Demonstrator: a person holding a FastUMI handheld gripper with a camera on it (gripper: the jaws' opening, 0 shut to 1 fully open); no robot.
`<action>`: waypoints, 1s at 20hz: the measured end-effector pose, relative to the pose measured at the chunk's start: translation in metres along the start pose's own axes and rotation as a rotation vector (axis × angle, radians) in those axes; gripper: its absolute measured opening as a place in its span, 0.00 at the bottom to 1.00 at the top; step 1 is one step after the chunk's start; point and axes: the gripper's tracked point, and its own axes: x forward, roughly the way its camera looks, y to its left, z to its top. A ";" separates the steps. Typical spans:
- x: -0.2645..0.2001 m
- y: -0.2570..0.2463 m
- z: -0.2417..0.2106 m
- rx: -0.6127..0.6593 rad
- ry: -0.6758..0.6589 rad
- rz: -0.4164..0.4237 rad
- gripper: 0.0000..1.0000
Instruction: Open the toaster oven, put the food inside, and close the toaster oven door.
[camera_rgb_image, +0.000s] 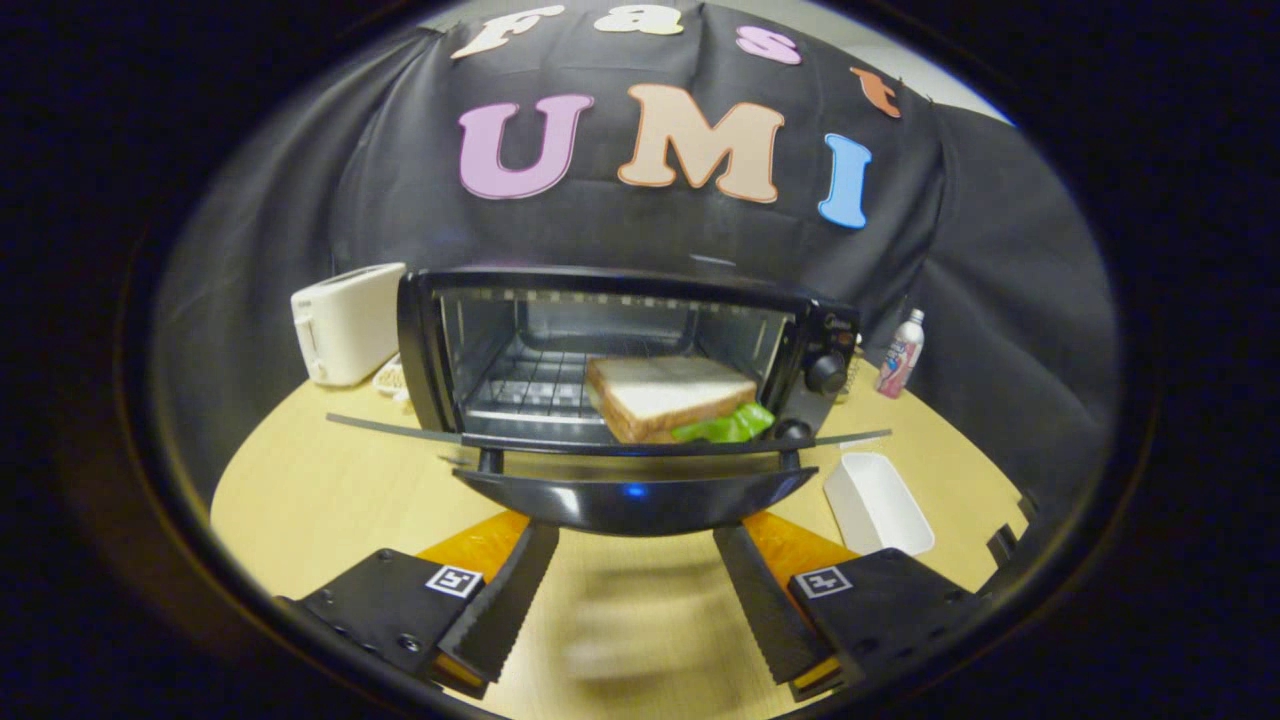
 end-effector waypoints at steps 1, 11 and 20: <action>0.002 0.001 0.008 0.008 -0.015 0.005 0.97; 0.029 0.000 0.042 0.071 -0.063 0.016 0.97; 0.030 -0.005 0.066 0.100 -0.104 0.033 0.97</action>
